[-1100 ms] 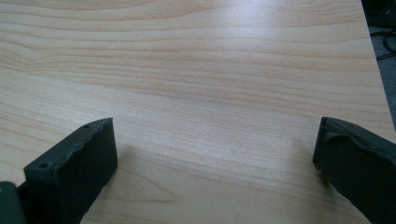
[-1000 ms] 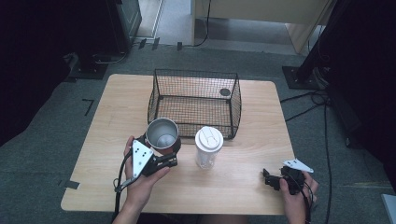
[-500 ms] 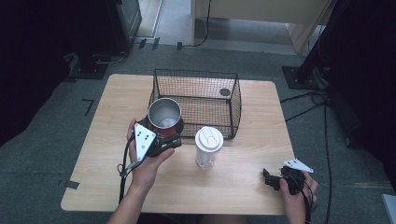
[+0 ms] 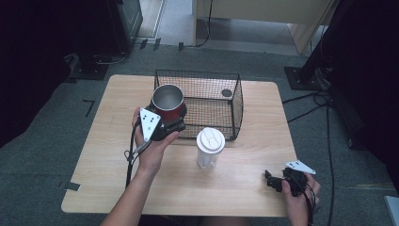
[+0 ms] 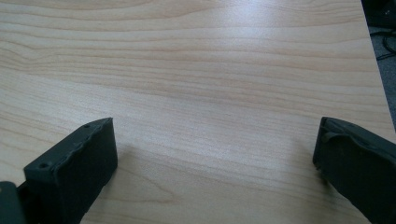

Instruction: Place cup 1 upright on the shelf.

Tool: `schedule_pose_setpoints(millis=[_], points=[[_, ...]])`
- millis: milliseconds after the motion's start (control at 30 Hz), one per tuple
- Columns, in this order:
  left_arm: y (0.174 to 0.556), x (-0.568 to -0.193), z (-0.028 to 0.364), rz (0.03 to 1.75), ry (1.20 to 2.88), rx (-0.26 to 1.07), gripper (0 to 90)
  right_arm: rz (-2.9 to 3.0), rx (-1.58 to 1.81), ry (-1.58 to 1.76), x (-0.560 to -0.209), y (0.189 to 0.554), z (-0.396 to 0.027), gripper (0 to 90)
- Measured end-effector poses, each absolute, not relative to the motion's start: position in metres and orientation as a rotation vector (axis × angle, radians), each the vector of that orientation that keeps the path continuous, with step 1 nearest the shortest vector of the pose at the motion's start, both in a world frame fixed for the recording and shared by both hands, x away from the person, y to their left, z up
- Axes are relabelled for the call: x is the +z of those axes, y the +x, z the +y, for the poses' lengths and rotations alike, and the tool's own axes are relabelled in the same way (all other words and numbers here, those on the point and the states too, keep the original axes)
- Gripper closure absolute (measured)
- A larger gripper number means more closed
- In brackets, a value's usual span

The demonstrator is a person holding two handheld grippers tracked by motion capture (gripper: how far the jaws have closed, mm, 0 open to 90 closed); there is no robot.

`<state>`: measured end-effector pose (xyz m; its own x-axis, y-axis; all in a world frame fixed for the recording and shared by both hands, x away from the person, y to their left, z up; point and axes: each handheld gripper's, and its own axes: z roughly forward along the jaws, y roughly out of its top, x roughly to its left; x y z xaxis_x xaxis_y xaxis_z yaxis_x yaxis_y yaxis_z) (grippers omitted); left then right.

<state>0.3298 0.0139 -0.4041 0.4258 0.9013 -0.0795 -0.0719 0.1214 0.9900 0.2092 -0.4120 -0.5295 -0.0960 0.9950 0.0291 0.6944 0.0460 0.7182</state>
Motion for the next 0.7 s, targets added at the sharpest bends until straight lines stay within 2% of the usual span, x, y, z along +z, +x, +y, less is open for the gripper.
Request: schedule_pose_setpoints(millis=[700], points=[[0.392, -0.408, -0.005, 0.917, 1.241, 0.914, 6.4, 1.845, 0.809, 1.693, -0.530, 0.209, -0.412, 0.0]])
